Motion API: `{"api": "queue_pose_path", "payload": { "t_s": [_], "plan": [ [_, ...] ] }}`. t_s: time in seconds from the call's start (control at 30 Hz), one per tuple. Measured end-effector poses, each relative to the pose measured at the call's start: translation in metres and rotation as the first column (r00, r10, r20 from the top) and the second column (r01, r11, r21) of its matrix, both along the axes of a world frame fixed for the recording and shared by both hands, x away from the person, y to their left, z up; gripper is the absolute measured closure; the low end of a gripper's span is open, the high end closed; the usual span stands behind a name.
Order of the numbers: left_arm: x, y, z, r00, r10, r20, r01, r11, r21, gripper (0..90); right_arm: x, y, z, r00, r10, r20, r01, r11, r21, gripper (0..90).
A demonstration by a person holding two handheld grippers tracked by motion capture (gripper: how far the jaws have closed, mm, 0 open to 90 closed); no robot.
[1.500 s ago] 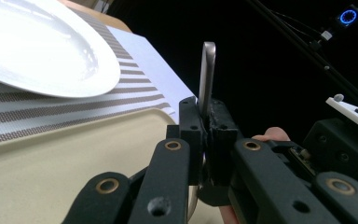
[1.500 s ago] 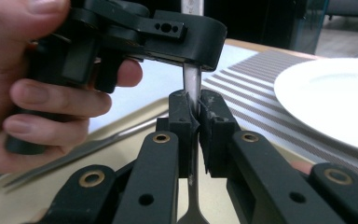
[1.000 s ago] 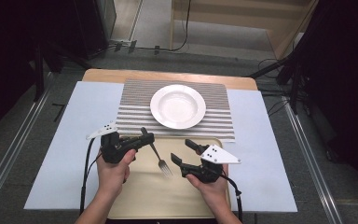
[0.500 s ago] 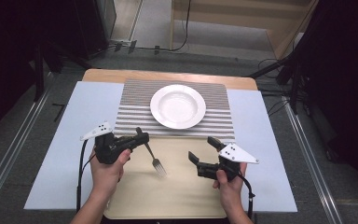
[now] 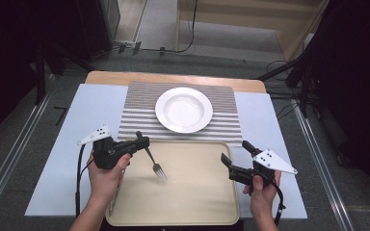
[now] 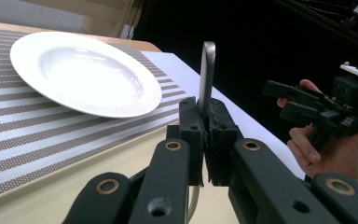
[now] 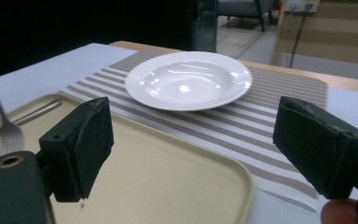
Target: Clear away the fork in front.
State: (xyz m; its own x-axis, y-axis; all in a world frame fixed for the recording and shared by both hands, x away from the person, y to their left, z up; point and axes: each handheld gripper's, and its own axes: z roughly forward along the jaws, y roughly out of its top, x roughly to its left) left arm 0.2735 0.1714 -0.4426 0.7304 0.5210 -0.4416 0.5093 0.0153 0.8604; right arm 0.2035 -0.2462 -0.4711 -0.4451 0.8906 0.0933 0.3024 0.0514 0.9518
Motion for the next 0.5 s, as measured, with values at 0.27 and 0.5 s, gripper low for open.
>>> {"api": "queue_pose_path", "payload": {
  "t_s": [0.27, 0.5],
  "plan": [
    [0.000, 0.006, -0.001, 1.0000, -0.003, -0.008, 0.003, 0.9999, 0.016, 85.7, -0.006, -0.025, -0.007, 0.9975, -0.071, 0.008, 0.071, 0.997, 0.003, 13.2],
    [0.000, 0.015, -0.002, 0.9998, -0.014, -0.014, 0.014, 0.9998, 0.015, 85.7, -0.009, -0.044, -0.016, 0.9948, -0.102, -0.005, 0.102, 0.995, 0.018, 13.2]
  ]
}}
